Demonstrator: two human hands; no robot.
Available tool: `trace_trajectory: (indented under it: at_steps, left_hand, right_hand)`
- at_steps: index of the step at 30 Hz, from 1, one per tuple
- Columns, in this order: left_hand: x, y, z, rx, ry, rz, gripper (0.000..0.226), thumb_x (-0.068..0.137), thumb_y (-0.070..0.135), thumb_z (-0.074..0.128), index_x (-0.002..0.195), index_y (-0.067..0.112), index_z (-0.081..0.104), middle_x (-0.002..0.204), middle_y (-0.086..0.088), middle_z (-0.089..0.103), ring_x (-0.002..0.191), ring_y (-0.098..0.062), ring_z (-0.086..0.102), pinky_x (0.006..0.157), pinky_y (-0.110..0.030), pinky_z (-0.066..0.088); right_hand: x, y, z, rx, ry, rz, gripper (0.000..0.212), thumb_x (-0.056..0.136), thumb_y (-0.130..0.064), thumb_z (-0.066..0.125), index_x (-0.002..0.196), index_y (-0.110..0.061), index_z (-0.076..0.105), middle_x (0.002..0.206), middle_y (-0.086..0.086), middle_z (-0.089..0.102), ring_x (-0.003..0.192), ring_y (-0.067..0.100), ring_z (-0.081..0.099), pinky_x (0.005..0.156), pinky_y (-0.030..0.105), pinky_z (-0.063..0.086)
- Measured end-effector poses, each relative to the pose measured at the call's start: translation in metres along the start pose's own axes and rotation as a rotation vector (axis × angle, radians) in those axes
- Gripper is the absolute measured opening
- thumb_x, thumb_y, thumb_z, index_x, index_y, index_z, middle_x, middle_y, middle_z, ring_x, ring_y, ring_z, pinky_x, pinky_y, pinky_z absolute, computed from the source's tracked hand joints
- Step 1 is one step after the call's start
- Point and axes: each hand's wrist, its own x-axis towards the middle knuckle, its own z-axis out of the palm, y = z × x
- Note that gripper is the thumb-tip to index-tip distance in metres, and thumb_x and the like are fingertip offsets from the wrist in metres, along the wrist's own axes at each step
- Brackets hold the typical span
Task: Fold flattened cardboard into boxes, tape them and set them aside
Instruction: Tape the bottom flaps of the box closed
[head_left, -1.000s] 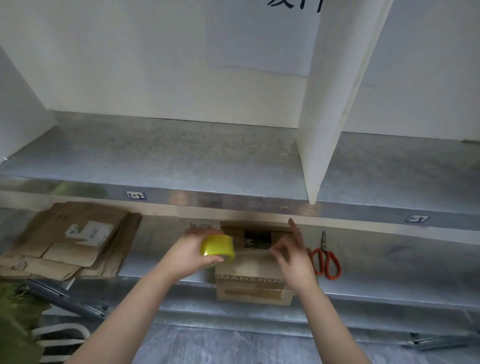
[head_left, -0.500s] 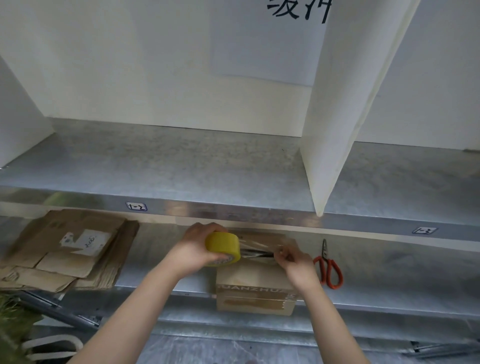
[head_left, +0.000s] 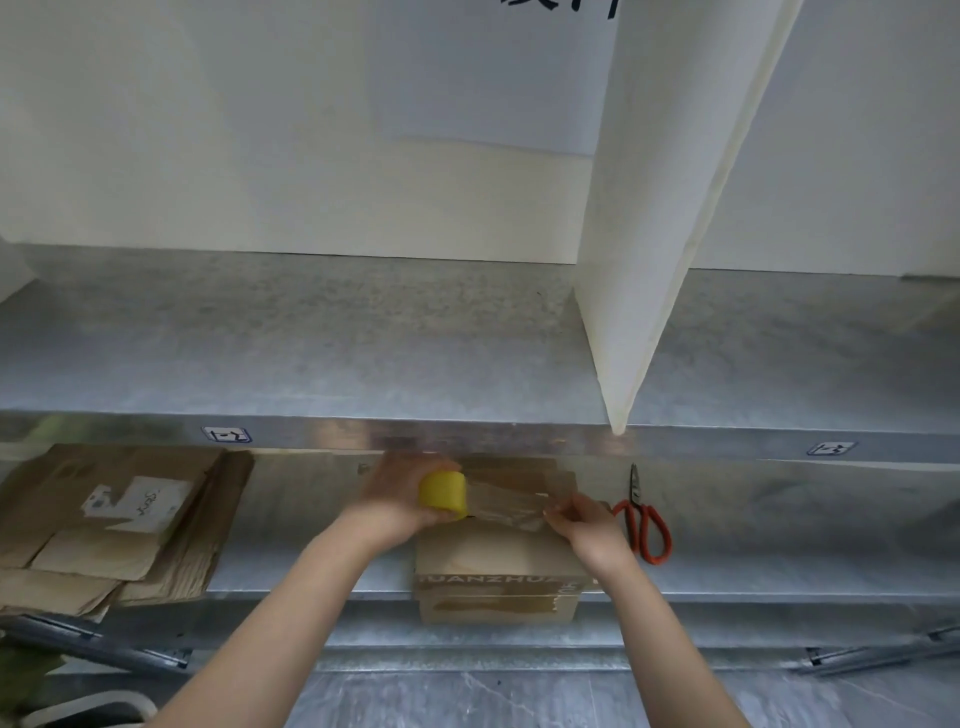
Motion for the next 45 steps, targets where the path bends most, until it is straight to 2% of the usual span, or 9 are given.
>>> trace_trajectory:
  at_steps: [8, 14, 18, 22, 28, 32, 36, 40, 45]
  left_hand:
    - [0.008, 0.016, 0.007, 0.215, 0.005, 0.073, 0.058, 0.078, 0.048, 0.071, 0.131, 0.047, 0.047, 0.136, 0.015, 0.052, 0.124, -0.014, 0.048, 0.099, -0.027, 0.039]
    - [0.015, 0.023, 0.015, 0.199, -0.091, 0.089, 0.060, 0.080, 0.050, 0.068, 0.133, 0.046, 0.042, 0.136, 0.011, 0.052, 0.121, -0.016, 0.051, 0.097, -0.032, 0.044]
    - [0.009, 0.014, 0.015, -0.034, -0.143, 0.087, 0.062, 0.077, 0.059, 0.068, 0.130, 0.042, 0.042, 0.126, 0.015, 0.050, 0.112, -0.009, 0.049, 0.094, -0.029, 0.041]
    - [0.008, 0.008, 0.018, -0.082, -0.116, 0.105, 0.057, 0.074, 0.056, 0.072, 0.124, 0.053, 0.044, 0.130, 0.015, 0.053, 0.117, -0.010, 0.050, 0.098, -0.031, 0.042]
    - [0.010, 0.007, 0.026, -0.081, -0.118, 0.045, 0.067, 0.071, 0.057, 0.074, 0.129, 0.057, 0.041, 0.136, 0.013, 0.049, 0.123, -0.012, 0.046, 0.103, -0.036, 0.041]
    - [0.014, 0.011, 0.029, -0.106, -0.126, 0.019, 0.069, 0.068, 0.061, 0.074, 0.129, 0.058, 0.041, 0.135, 0.012, 0.049, 0.122, -0.013, 0.047, 0.103, -0.038, 0.042]
    - [0.015, 0.013, 0.033, -0.110, -0.110, 0.009, 0.066, 0.067, 0.062, 0.074, 0.124, 0.064, 0.040, 0.134, 0.012, 0.050, 0.122, -0.013, 0.046, 0.103, -0.039, 0.042]
    - [0.013, 0.014, 0.035, -0.144, -0.074, 0.017, 0.063, 0.070, 0.053, 0.076, 0.121, 0.066, 0.040, 0.133, 0.011, 0.049, 0.123, -0.012, 0.043, 0.104, -0.036, 0.039]
    - [0.015, 0.015, 0.035, -0.151, -0.080, 0.001, 0.067, 0.071, 0.053, 0.076, 0.127, 0.061, 0.041, 0.133, 0.007, 0.047, 0.123, -0.015, 0.044, 0.104, -0.035, 0.038]
  right_hand:
    - [0.001, 0.000, -0.027, -0.113, 0.110, -0.044, 0.020, 0.093, -0.026, 0.060, 0.080, -0.011, 0.053, 0.075, 0.004, 0.060, 0.066, 0.013, 0.051, 0.058, 0.025, 0.035]
    - [0.010, 0.012, -0.038, -0.097, 0.064, 0.029, 0.023, 0.094, -0.027, 0.060, 0.090, -0.004, 0.058, 0.076, 0.006, 0.062, 0.061, 0.013, 0.054, 0.044, 0.011, 0.038]
    - [0.016, 0.028, -0.044, 0.094, 0.075, 0.109, 0.019, 0.094, -0.020, 0.063, 0.081, -0.009, 0.055, 0.068, 0.004, 0.060, 0.057, 0.013, 0.056, 0.053, 0.023, 0.047]
    - [0.017, 0.042, -0.042, 0.359, 0.013, 0.180, 0.009, 0.094, -0.012, 0.062, 0.094, -0.002, 0.062, 0.087, 0.018, 0.067, 0.078, 0.029, 0.067, 0.062, 0.032, 0.058]
    - [0.028, 0.050, -0.042, 0.442, 0.050, 0.226, 0.008, 0.095, -0.010, 0.060, 0.096, -0.003, 0.062, 0.088, 0.021, 0.069, 0.081, 0.035, 0.070, 0.072, 0.046, 0.060]
    - [0.038, 0.062, -0.042, 0.453, -0.006, 0.274, 0.013, 0.096, -0.011, 0.059, 0.086, -0.002, 0.059, 0.073, 0.014, 0.061, 0.059, 0.024, 0.062, 0.055, 0.031, 0.055]
    - [0.041, 0.072, -0.026, 0.477, -0.082, 0.317, 0.020, 0.098, -0.019, 0.056, 0.098, 0.000, 0.063, 0.057, 0.006, 0.051, 0.048, 0.017, 0.046, 0.045, 0.026, 0.039]
    - [0.042, 0.085, -0.009, 0.304, 0.146, 0.264, 0.039, 0.080, -0.047, 0.074, 0.096, -0.014, 0.059, 0.074, 0.002, 0.064, 0.069, 0.021, 0.062, 0.063, 0.034, 0.051]
    - [0.017, 0.077, -0.005, 0.026, 0.410, 0.068, 0.018, 0.082, -0.034, 0.073, 0.089, -0.022, 0.061, 0.082, -0.008, 0.066, 0.077, 0.013, 0.061, 0.057, 0.024, 0.042]
